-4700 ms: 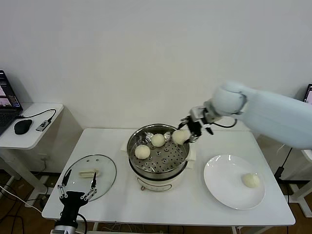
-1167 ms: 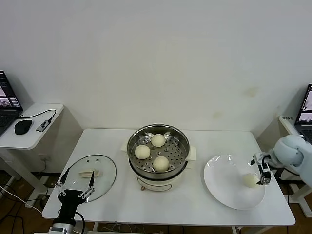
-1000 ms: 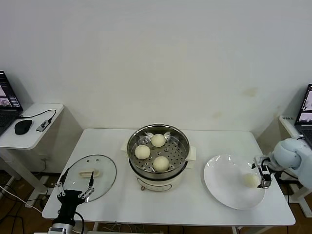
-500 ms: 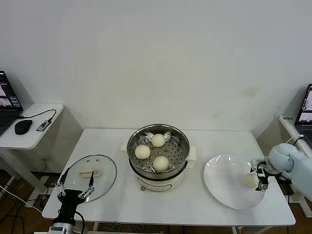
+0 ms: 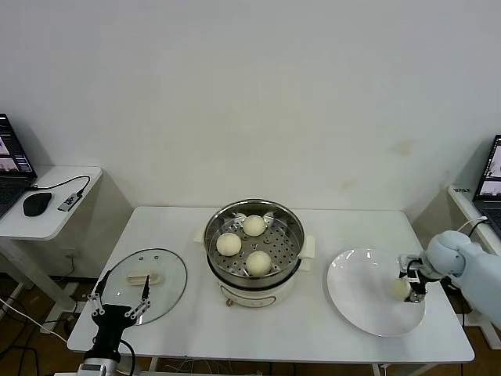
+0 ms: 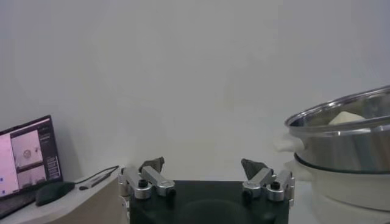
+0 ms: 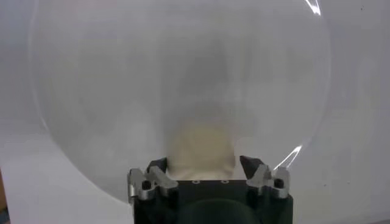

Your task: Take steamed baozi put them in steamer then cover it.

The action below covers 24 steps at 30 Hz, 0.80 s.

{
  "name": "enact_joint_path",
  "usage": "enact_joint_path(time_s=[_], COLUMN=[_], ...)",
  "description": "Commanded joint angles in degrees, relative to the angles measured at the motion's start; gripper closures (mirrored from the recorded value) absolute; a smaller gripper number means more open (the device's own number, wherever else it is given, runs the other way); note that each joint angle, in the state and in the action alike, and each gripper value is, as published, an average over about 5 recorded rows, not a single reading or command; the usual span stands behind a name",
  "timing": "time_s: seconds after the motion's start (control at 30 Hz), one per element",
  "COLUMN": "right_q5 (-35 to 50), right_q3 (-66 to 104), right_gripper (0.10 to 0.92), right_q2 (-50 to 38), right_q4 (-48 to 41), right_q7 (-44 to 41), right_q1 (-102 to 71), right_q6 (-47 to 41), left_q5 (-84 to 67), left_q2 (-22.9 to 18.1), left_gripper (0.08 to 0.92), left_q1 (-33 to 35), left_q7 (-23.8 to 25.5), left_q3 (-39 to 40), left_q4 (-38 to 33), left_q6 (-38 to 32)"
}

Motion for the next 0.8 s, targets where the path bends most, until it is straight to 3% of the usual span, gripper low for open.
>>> enact_joint_path(time_s=[0.03, 0.43, 0.8], right_q5=[1.47, 20.27, 39.90], right_q3=[-1.78, -25.18, -48.15], right_gripper=[0.389, 0.400, 0.389], right_q2=[-0.96, -5.29, 5.65], right_q4=[1.62, 12.03, 19.84], right_q7=[-0.30, -0.71, 5.69], right_q1=[2.62, 32.75, 62.38], right_q6=[-0.76, -6.90, -16.79], left_q5=[-0.01, -0.05, -0.08], left_q2=[0.10, 0.24, 0.60], left_gripper=[0.177, 0.177, 0.177], left_q1=[0.02, -0.63, -1.30], left_q7=[0.03, 0.12, 0.03], left_q3=[-0.08, 0.48, 1.59], left_q4=[-0.10, 0.00, 0.26], left_q6=[0.01, 0.13, 0.12])
